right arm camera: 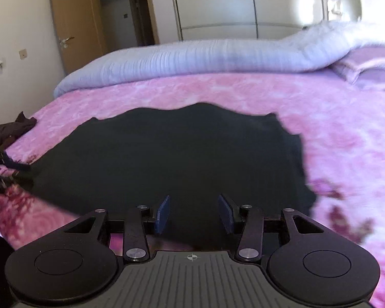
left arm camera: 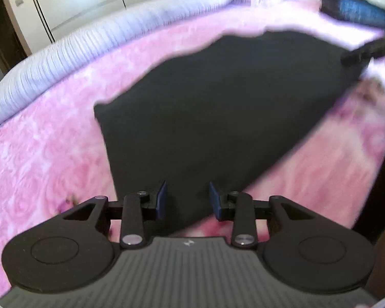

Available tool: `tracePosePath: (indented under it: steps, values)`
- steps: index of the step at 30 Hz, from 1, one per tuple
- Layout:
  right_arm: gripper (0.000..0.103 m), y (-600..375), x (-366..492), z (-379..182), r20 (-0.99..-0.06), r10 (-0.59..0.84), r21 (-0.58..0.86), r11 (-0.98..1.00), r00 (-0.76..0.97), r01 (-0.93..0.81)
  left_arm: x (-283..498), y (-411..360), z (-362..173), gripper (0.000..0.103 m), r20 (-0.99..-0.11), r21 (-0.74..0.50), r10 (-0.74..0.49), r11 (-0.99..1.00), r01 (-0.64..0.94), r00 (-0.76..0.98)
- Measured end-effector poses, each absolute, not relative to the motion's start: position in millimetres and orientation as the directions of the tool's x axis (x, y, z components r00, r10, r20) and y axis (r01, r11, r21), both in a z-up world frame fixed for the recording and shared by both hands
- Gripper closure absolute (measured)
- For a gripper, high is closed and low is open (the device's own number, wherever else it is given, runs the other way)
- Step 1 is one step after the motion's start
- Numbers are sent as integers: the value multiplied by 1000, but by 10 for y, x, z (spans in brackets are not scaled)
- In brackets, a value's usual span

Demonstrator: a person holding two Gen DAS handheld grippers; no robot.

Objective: Fold clothes

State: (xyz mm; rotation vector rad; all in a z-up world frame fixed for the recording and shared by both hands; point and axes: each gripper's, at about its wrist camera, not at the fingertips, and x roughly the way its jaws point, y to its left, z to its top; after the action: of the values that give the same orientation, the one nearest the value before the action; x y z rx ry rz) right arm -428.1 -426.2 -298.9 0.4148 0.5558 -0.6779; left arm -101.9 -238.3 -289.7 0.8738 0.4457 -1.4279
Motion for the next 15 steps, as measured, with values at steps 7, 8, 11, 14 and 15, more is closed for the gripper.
tracePosePath:
  steps: [7, 8, 11, 14, 15]
  values:
    - [57, -4393, -4437, -3119, -622, -471, 200, 676, 625, 709, -781, -2102, -2898, 68, -741, 157, -665, -41, 987, 91]
    - [57, -4373, -4465, -3114, -626, -486, 183, 668, 610, 721, -796, -2059, -2903, 68, -740, 168, -665, -41, 985, 98]
    - [57, -4264, -4535, -3080, -650, -523, 159, 615, 551, 772, -928, -1965, -2868, 70, -719, 239, -681, -57, 969, 137]
    - [57, -4065, -4538, -2989, -652, -561, 91, 610, 510, 787, -1110, -1883, -2835, 67, -680, 352, -714, -116, 929, 169]
    - [57, -3986, -4508, -2970, -651, -567, 48, 633, 505, 772, -1185, -1855, -2833, 63, -662, 404, -728, -146, 903, 179]
